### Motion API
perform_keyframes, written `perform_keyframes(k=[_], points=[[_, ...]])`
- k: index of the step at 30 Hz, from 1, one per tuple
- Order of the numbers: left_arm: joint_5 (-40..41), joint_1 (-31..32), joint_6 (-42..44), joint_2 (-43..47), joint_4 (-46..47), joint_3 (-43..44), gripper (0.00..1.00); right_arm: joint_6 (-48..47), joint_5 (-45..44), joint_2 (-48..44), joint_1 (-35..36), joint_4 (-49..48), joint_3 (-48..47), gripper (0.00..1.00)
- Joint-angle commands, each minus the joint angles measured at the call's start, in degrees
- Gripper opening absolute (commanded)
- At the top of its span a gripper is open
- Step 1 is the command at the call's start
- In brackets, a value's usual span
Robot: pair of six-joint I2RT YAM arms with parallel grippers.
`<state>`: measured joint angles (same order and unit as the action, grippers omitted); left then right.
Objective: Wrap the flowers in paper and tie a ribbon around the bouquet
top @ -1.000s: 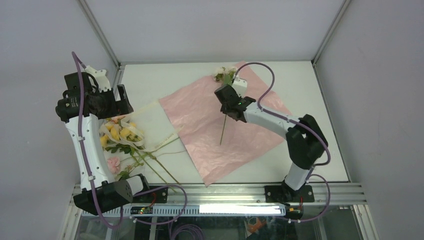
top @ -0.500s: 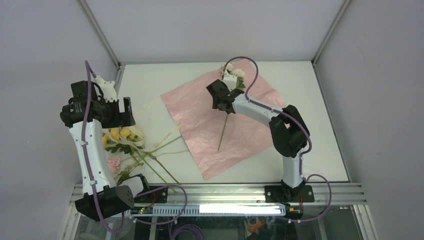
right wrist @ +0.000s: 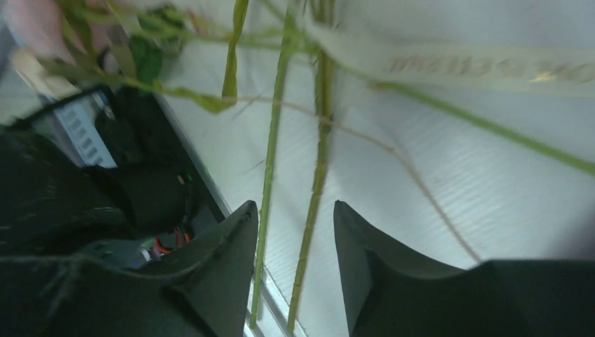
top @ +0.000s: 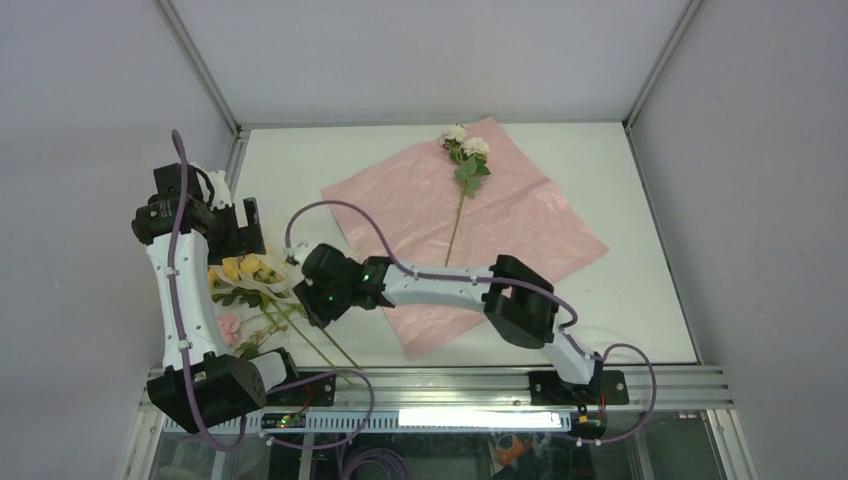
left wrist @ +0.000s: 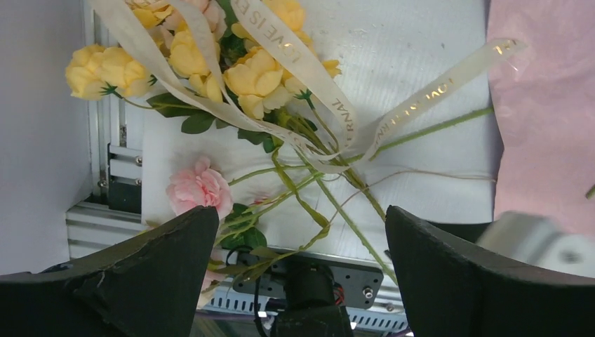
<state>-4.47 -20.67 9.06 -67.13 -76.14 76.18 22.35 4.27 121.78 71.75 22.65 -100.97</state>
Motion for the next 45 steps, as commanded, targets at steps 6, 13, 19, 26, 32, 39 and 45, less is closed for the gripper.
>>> perform_keyframes(k=[6,13,19,26,32,39,45], points=[[5.9,-0.1,-5.94,3.14,7.79,-5.0,0.95,-4.23,-5.08,8.55,3.89,-2.11,-2.79,0.45],[2.88,-0.07,-5.95,5.04,8.89,-6.73,0.95,-5.75,-18.96,13.43,6.56,-0.36,-4.47,0.36],[2.8,-0.09,-5.66,5.71,8.87,-6.06,0.95,-6.97,-21.59,17.51,7.42,1.92,-7.94,0.4],[2.45,-0.05,-5.63,6.06,8.86,-6.27,0.95,-8.54,-26.56,24.11,7.55,7.89,-17.78,0.24],[2.65,-0.07,-4.62,6.57,8.68,-4.32,0.95,-6.64,-8.08,14.8,2.14,8.42,-18.44,0.0],[1.59,-0.04,-0.12,6.41,5.88,11.87,0.95,11.58,29.04,3.25,-11.33,8.04,-28.58,0.0],[-0.59,-0.08,0.22,5.19,1.12,28.5,0.97,32.48,26.76,-5.94,-20.3,-14.06,-9.02,0.0]])
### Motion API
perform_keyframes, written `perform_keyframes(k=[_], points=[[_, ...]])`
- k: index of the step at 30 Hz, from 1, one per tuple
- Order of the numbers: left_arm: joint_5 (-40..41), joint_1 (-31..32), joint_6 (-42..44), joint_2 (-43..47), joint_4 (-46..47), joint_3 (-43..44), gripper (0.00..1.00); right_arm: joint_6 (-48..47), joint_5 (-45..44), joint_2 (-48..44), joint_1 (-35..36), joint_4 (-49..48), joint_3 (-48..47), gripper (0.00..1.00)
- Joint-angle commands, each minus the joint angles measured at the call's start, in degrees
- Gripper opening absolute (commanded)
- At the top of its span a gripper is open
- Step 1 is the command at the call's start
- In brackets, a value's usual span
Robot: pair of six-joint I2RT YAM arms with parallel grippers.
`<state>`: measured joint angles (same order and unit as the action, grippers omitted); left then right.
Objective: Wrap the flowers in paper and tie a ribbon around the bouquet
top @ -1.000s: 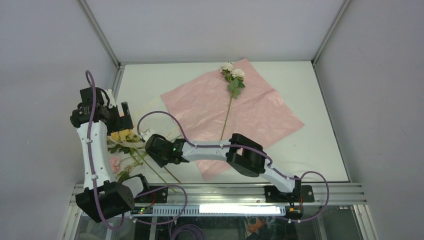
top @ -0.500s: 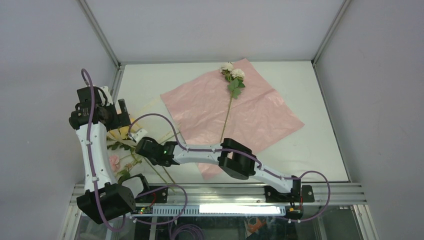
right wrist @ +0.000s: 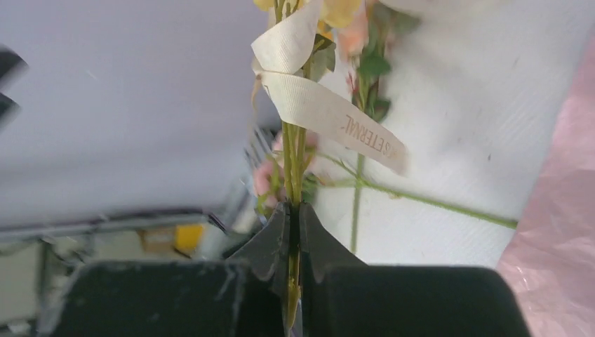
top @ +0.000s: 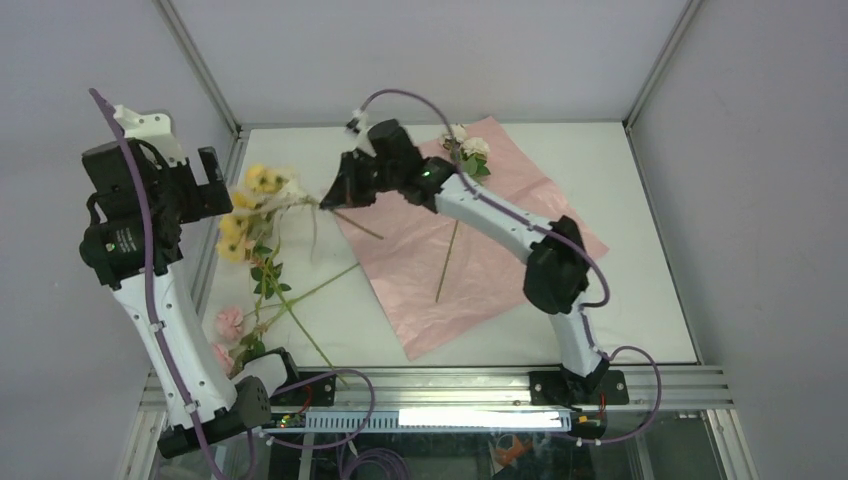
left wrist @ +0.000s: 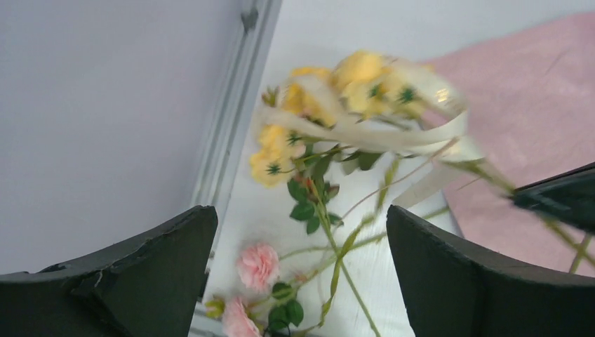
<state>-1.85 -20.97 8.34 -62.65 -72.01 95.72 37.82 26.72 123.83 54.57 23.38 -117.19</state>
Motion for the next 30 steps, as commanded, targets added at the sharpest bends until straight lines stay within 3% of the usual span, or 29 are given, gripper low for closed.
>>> perform_keyframes(k=[1,5,8,10,14,19,22,24,26,30], points=[[-4.18,0.23,0.78,0.73,-3.56,10.27,0.98,19.09,3.8,-7.09,-3.43,-15.69,8.23,0.0],[-5.5,0.23,0.8,1.71,-3.97,8.61,0.98,19.14,4.38,-3.8,-0.79,-13.95,5.9,0.0],[-6.14,0.23,-1.36,2.23,-5.85,2.7,0.97,20.86,3.98,-4.94,-0.38,-16.38,7.48,0.0],[-10.62,0.28,-3.27,2.85,-6.59,-3.62,0.95,21.06,2.35,-6.31,-0.48,-17.78,9.56,0.0],[-15.78,0.23,-3.43,1.6,-7.06,-11.03,0.82,20.66,1.66,-6.4,-0.21,-17.94,11.45,0.0],[-26.42,0.32,18.54,0.43,-13.9,-11.29,0.85,9.81,3.16,-6.87,0.35,-7.98,8.88,0.0],[-27.62,0.36,29.56,-0.36,-18.81,-9.36,0.89,-4.74,4.13,-6.08,0.7,12.84,1.01,0.0],[-27.96,0.38,35.42,-0.73,-19.62,-9.87,0.88,-13.95,5.19,-6.92,1.25,20.85,-0.6,0.0],[-29.43,0.49,43.94,-0.48,-20.15,-11.56,0.88,-17.64,5.28,-9.42,1.54,21.62,2.78,0.0],[-35.27,2.42,58.37,1.41,-20.62,-17.82,0.93,-16.43,5.11,-13.37,1.23,16.38,12.05,0.0]])
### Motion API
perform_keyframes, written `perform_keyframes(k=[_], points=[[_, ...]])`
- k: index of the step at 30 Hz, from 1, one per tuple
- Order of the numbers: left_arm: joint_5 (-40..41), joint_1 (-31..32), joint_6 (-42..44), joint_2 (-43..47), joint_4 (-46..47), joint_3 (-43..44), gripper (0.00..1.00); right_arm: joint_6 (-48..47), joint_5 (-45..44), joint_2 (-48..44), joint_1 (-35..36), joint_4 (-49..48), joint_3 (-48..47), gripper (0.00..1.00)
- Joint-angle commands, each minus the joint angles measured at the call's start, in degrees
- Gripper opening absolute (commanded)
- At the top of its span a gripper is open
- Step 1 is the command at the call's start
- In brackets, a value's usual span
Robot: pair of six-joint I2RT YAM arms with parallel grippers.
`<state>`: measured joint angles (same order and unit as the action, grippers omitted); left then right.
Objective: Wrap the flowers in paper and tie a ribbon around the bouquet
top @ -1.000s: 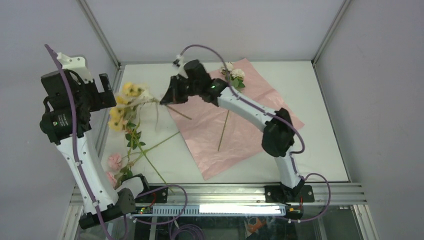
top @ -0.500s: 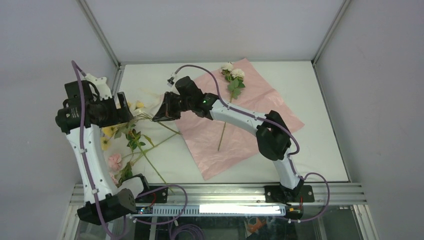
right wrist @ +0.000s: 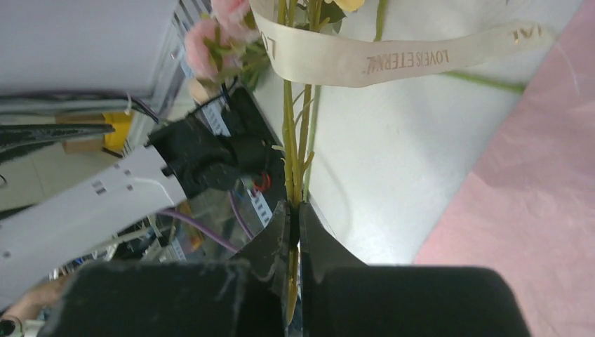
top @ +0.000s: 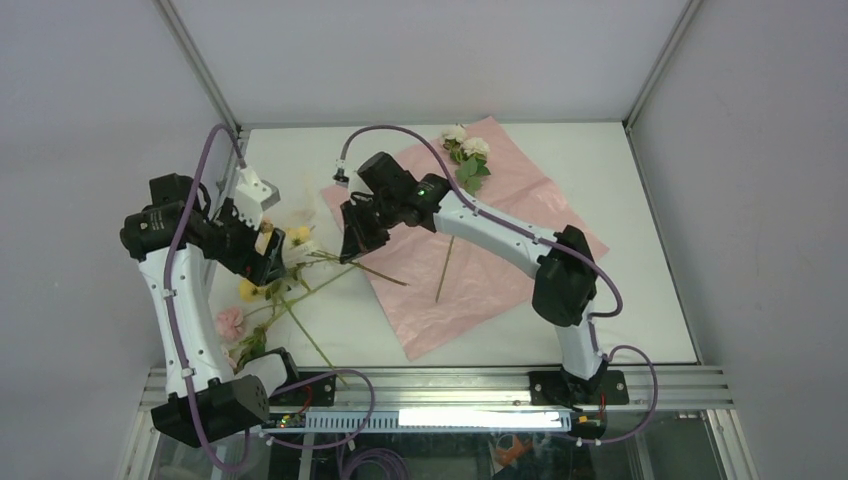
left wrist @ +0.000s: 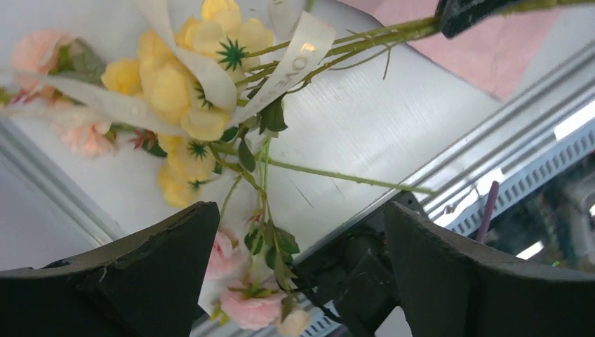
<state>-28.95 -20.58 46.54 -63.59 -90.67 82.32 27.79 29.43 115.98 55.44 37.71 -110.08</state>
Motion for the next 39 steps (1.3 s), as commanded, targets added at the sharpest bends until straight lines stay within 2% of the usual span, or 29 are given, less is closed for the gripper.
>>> perform_keyframes(k=[1,3,8,10,12,16,22,24,25,26,27,28,34,37,39], points=[[-8.75,3.39,23.6,2.67,-1.63,-6.65,0.94,-6.69,2.62,-5.55,0.5,1.9,5.56,0.0],[-10.23,4.62,26.77,2.66,0.98,-9.5,0.95,-6.6,2.99,-6.14,0.8,0.55,7.43,0.0],[-14.79,6.83,36.17,1.94,4.49,-15.57,0.88,-5.08,4.05,-7.72,0.9,-4.45,11.38,0.0],[-15.41,7.43,33.53,2.21,10.18,-18.16,0.85,-5.04,4.15,-7.95,0.83,-4.45,11.86,0.0],[-15.18,7.84,31.46,1.6,15.97,-20.24,0.79,-4.67,4.4,-8.19,0.9,-4.92,12.4,0.0],[-12.9,10.54,33.27,-0.73,17.72,-22.47,0.68,-3.87,4.14,-8.79,0.89,-6.01,13.12,0.0],[-10.78,11.99,31.03,-4.02,22.68,-23.17,0.5,-2.83,4.19,-8.37,0.81,-6.45,12.35,0.0],[-10.13,12.14,30.87,-5.37,22.9,-22.94,0.41,-2.51,4.11,-8.33,0.85,-6.8,12.44,0.0],[-9.69,12.17,30.84,-5.88,22.9,-22.79,0.32,-2.42,4.08,-8.35,0.89,-6.86,12.44,0.0],[-9.44,12.17,30.52,-6.38,22.84,-22.64,0.16,-2.39,3.91,-8.47,0.84,-6.92,12.44,0.0],[-9.45,12.22,29.56,-6.46,22.84,-21.99,0.05,-2.39,3.76,-8.44,0.75,-6.9,12.46,0.0],[-9.69,12.17,28.07,-6.31,22.85,-21.14,0.0,-2.39,3.65,-8.38,0.6,-6.7,12.53,0.0],[-9.84,11.8,15.38,-5.14,22.97,-10.78,0.0,-2.63,2.34,-8.21,-0.03,-5.53,14.41,0.0],[-9.42,8.13,5.09,-7.84,25.39,-0.42,0.0,-3.46,1.01,-7.76,0.03,-3.93,14.83,0.0],[-6.09,5.69,-2.88,-10.22,30.84,7.0,0.0,-3.61,0.97,-7.6,0.08,-3.54,15.2,0.0]])
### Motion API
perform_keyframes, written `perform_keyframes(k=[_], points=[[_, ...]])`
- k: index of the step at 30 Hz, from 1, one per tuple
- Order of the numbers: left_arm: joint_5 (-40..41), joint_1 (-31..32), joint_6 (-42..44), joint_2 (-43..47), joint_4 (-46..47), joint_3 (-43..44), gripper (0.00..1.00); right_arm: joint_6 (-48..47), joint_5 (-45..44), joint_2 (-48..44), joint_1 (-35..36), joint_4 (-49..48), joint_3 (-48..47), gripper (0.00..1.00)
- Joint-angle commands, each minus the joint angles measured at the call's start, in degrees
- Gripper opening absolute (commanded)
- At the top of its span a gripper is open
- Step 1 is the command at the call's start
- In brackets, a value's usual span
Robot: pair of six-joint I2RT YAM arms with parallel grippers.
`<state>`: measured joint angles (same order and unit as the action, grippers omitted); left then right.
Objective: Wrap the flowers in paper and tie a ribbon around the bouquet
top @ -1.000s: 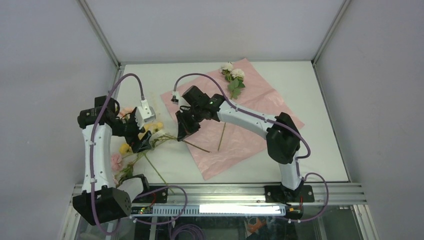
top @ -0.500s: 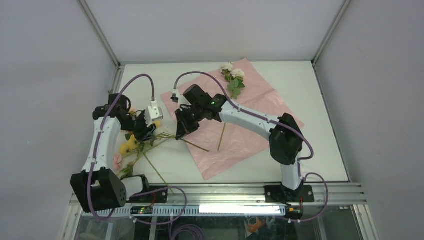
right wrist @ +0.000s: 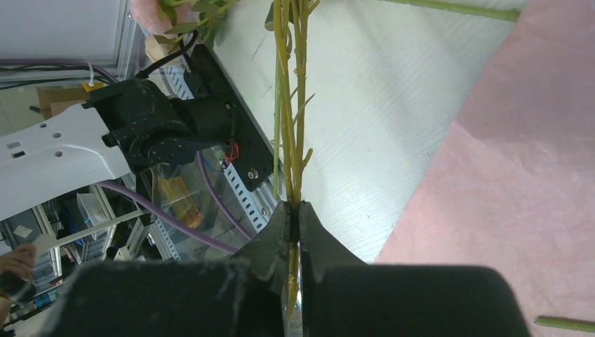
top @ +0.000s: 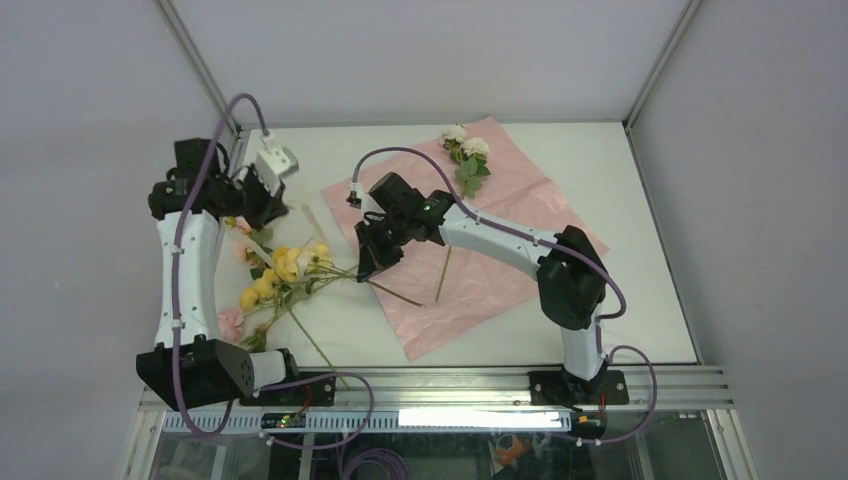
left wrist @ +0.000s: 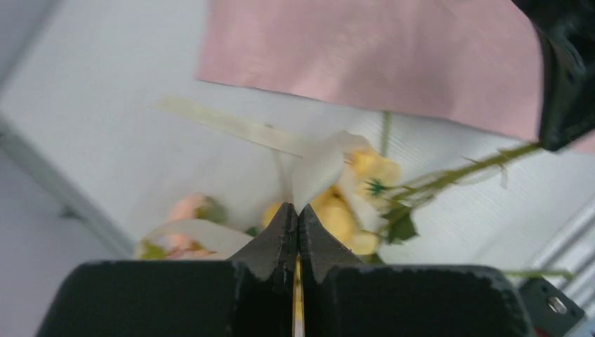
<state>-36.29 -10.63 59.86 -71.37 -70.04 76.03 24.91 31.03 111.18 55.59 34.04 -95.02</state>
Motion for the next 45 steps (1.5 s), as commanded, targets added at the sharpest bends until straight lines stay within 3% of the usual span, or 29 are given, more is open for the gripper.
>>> perform_keyframes(k=[1,5,7,9,12,13,15,16,17,18,23,26,29,35,40,45], points=[[5.23,-5.04,-19.42,-3.64,13.86,15.69,0.0,-0.78,-0.67,-2.9,-0.13,0.22,0.33,0.0],[24.86,-5.86,-20.98,-8.59,28.02,18.29,0.0,-2.04,-0.98,-4.31,0.17,1.96,0.13,0.0],[31.38,-5.89,-19.56,-12.7,28.8,19.87,0.0,-2.77,-0.89,-6.09,0.12,2.18,0.0,0.0],[33.97,-5.82,-20.3,-16.15,26.86,20.16,0.0,-3.4,-0.98,-7.9,0.04,2.8,-0.66,0.0],[29.7,-5.87,-19.91,-17.03,23.76,16.3,0.01,-5.3,-3.15,-9.92,0.0,6.04,-3.01,0.0],[26.54,-5.77,-19.24,-16.61,21.66,15.11,0.21,-5.96,-4.14,-10.39,-0.1,7.12,-3.57,0.0],[18.08,-5.75,-17.36,-14.84,17.24,13.19,0.74,-6.77,-4.99,-11.22,-0.28,8.3,-4.02,0.0],[15.03,-5.79,-17.15,-13.55,15.66,12.38,0.9,-6.98,-5.16,-11.57,-0.37,8.53,-3.99,0.0],[12.26,-5.79,-17.12,-12.27,14.51,11.99,0.96,-7.24,-5.18,-11.92,-0.37,8.7,-3.94,0.0],[9.83,-5.75,-17.35,-11.01,12.97,12.11,0.96,-7.39,-5.35,-12.21,-0.32,8.74,-3.89,0.0],[3.27,-0.33,-19.7,-8.49,-7.43,18.9,0.76,-8.08,-8.23,-12.69,0.16,8.91,-3.3,0.0],[-1.35,3.85,-19.45,-4.98,-14.72,15.82,0.67,-8.17,-8.98,-12.43,0.29,8.28,-2.8,0.0],[-0.64,7.08,-19.88,-1.72,-15.14,10.33,0.61,-8.2,-9.27,-12.14,0.29,8.07,-2.62,0.0],[7.63,9.68,-23.03,-2.54,-8.02,5.13,0.7,-8.22,-8.63,-11.52,0.31,7.49,-2.7,0.0],[11.71,10.03,-26.73,-6.51,0.16,5.68,0.61,-8.24,-8.43,-11.66,0.48,7.09,-2.45,0.0],[14.29,10.46,-26.57,-10.45,1.78,5.97,0.45,-7.69,-8.7,-11.93,0.58,6.24,-1.98,0.0]])
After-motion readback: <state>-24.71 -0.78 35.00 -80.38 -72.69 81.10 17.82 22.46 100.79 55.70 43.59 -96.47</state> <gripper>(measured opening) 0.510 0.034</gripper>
